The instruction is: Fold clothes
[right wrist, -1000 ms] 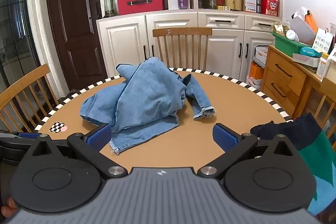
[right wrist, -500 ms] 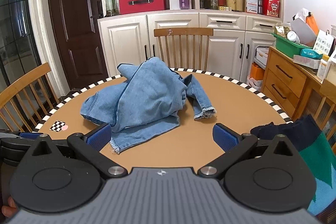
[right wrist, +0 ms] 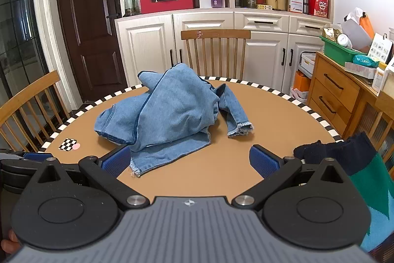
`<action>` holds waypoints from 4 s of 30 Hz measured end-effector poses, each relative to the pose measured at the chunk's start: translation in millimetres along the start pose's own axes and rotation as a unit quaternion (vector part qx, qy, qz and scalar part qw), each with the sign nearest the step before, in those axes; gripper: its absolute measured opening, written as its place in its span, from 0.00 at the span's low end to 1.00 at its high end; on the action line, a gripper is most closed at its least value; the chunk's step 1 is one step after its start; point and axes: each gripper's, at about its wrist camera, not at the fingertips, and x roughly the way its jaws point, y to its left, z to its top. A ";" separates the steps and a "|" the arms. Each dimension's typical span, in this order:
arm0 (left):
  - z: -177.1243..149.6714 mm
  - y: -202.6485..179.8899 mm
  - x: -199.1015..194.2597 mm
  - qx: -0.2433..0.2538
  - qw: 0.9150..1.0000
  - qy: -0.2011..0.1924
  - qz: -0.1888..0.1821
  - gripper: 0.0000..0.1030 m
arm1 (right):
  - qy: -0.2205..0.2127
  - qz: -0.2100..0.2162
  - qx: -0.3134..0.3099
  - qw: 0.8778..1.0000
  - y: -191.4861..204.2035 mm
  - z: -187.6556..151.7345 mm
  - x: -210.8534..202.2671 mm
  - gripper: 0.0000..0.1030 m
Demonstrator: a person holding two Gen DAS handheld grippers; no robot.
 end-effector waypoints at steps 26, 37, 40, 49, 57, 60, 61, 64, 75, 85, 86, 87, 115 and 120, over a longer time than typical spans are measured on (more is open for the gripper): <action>-9.2 39.8 10.6 -0.019 1.000 0.018 -0.015 1.00 | -0.015 -0.037 -0.030 0.999 18.2 1.8 6.3 1.00; -27.5 110.1 6.9 -0.027 0.999 0.026 -0.031 1.00 | -0.028 0.002 -0.129 0.991 64.9 20.6 90.2 0.99; -29.2 118.8 7.0 -0.029 0.999 0.026 -0.025 1.00 | -0.005 0.033 -0.201 0.979 91.7 18.8 122.8 0.84; -14.2 131.8 36.1 -0.076 0.996 0.039 -0.004 1.00 | 0.031 0.103 -0.438 0.893 145.4 -10.4 192.3 0.55; -7.4 149.8 59.8 -0.149 0.986 0.072 0.009 1.00 | 0.063 0.090 -0.551 0.827 176.2 -40.3 243.9 0.12; 2.7 150.1 64.4 -0.162 0.984 0.077 0.009 1.00 | 0.077 0.126 -0.492 0.858 168.8 -28.2 242.3 0.07; 6.5 149.7 65.2 -0.164 0.983 0.076 0.010 1.00 | 0.082 0.134 -0.475 0.866 163.1 -25.5 240.4 0.07; 15.2 149.5 68.0 -0.179 0.981 0.074 0.004 1.00 | 0.088 0.153 -0.430 0.885 144.0 -10.7 226.2 0.06; -14.1 165.3 106.9 -0.433 0.877 0.062 -0.198 1.00 | 0.094 0.185 -0.343 0.916 93.3 10.8 157.4 0.07; -51.2 174.3 153.8 -0.616 0.751 0.047 -0.235 0.88 | 0.101 0.191 -0.328 0.920 70.8 18.7 142.0 0.07; -53.3 172.4 157.2 -0.627 0.740 0.048 -0.238 0.87 | 0.102 0.193 -0.327 0.919 70.2 18.9 139.3 0.07; -55.4 171.4 159.9 -0.639 0.729 0.048 -0.240 0.81 | 0.104 0.196 -0.328 0.918 68.8 21.2 141.6 0.07; -44.6 127.1 45.3 -0.263 0.955 0.002 -0.139 0.13 | 0.147 0.268 -0.411 0.859 146.4 169.3 202.9 0.39; -60.5 107.0 61.3 -0.280 0.949 0.019 -0.144 0.12 | 0.230 0.258 -0.487 0.802 220.0 173.6 286.2 0.49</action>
